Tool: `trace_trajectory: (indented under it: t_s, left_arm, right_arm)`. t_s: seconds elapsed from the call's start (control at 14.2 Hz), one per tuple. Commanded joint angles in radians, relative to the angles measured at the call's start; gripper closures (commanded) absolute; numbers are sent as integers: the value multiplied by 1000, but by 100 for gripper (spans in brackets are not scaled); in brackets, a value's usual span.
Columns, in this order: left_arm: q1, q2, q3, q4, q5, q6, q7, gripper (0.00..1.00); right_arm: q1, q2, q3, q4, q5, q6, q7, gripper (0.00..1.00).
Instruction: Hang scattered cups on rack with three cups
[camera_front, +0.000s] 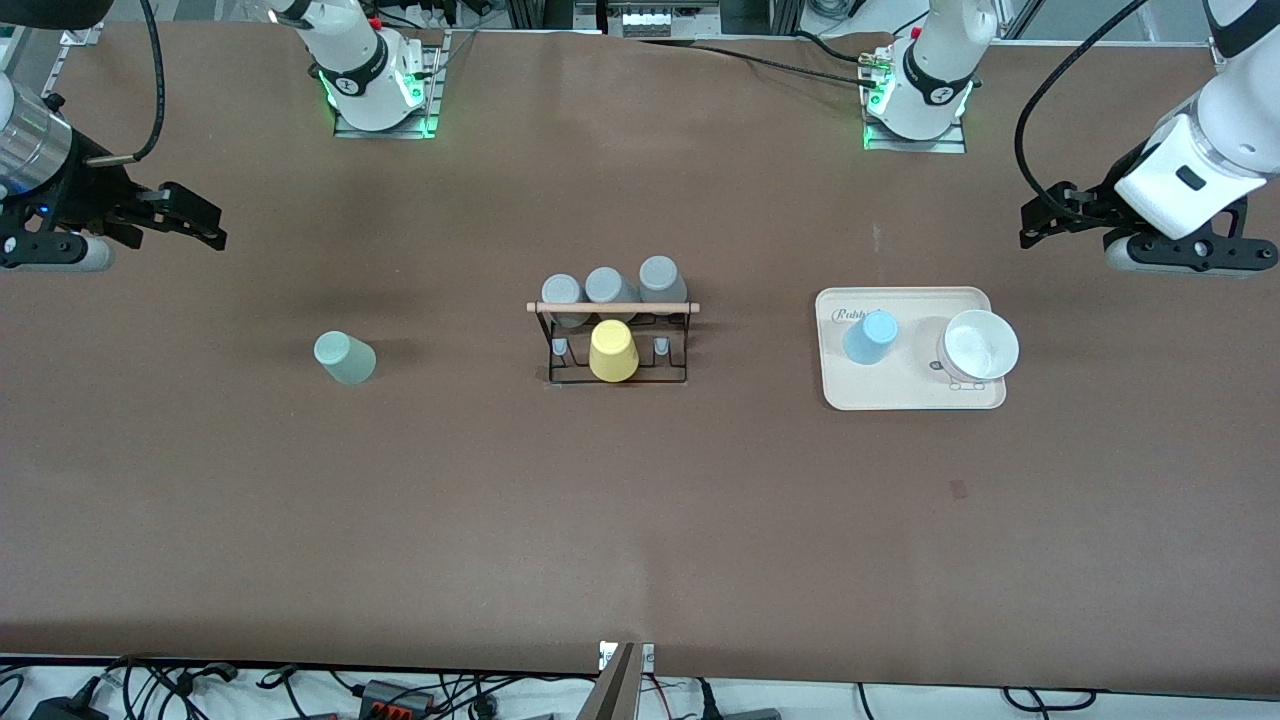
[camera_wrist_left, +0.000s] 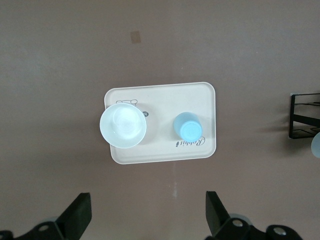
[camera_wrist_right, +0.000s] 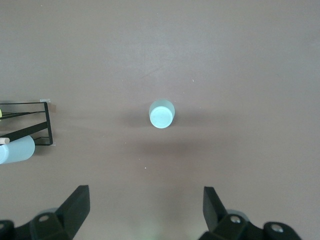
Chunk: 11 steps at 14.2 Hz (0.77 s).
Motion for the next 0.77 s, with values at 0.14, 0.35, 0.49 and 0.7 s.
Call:
trace_trajectory:
  t_s: [0.14,0.35,0.49,0.7]
  left_arm:
    - [2,125,-5,106,13,-68,8,0]
    - [-16,183,-33,77,13,-88,1,0]
    - [-21,194,-61,16,14,-23,-3,0]
    - [-21,171,-88,-165,16,224,-4,0]
  right_arm:
    - [-14,9,14,22,-12,-22,10,0]
    - [-16,9,14,24,-13,-22,10,0]
    - [-16,9,14,22,-13,-24,9,0]
    - [-24,20,8,24,-15,-22,-4,0]
